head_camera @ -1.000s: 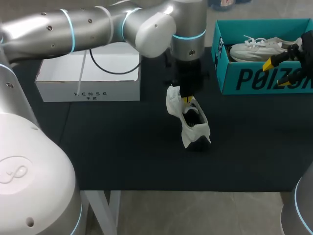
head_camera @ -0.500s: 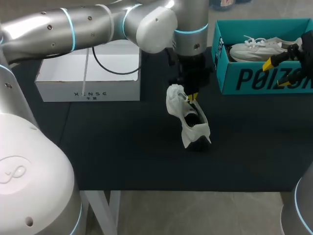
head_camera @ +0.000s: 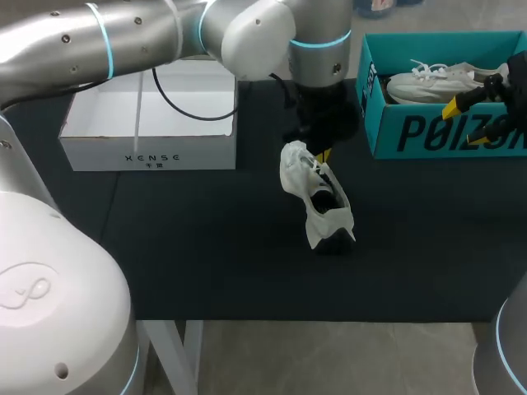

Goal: Take the shoe out of the shoebox, open the shoe tongue, remove and reinsert the insole, then place the shoe into the shoebox

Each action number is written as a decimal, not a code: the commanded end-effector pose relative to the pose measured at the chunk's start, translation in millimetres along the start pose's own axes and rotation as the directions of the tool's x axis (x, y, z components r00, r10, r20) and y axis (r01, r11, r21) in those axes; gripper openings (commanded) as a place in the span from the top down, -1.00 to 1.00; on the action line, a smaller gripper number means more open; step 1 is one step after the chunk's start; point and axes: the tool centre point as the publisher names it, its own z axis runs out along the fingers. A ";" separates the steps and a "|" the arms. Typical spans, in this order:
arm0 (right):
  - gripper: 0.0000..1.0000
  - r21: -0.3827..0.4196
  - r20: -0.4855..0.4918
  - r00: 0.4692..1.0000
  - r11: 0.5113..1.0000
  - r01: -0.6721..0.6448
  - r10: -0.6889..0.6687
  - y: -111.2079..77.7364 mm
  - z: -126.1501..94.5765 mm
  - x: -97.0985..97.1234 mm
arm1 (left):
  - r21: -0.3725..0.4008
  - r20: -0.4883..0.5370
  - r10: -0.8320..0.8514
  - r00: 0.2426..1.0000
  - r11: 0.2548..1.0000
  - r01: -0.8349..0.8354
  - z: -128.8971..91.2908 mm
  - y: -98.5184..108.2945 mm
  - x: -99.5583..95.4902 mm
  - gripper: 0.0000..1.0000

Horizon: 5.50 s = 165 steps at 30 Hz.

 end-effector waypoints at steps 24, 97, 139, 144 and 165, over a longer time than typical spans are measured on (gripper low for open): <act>-1.00 0.000 0.002 1.000 1.000 -0.001 0.001 -0.3 0.2 0.0 | 0.050 -0.023 -1.000 -0.002 -0.004 0.999 -7.6 -49.8 29.6 1.00; -1.00 0.000 0.002 1.000 1.000 -0.001 0.001 -0.3 0.2 0.0 | -0.049 -0.018 -0.861 0.509 0.509 0.859 86.2 -111.5 59.5 1.00; -1.00 0.000 0.002 1.000 1.000 -0.001 0.001 -0.3 0.2 0.0 | 0.206 -0.359 0.210 0.909 0.968 -0.142 -39.0 -21.6 120.6 1.00; -1.00 0.000 0.002 1.000 1.000 -0.001 0.001 -0.3 0.2 0.0 | 0.206 -0.359 0.210 0.909 0.968 -0.142 -39.0 -21.6 120.6 1.00; -1.00 0.000 0.002 1.000 1.000 -0.001 0.001 -0.3 0.2 0.0 | 0.055 -0.331 0.310 0.891 0.949 -0.310 -79.2 68.5 195.4 1.00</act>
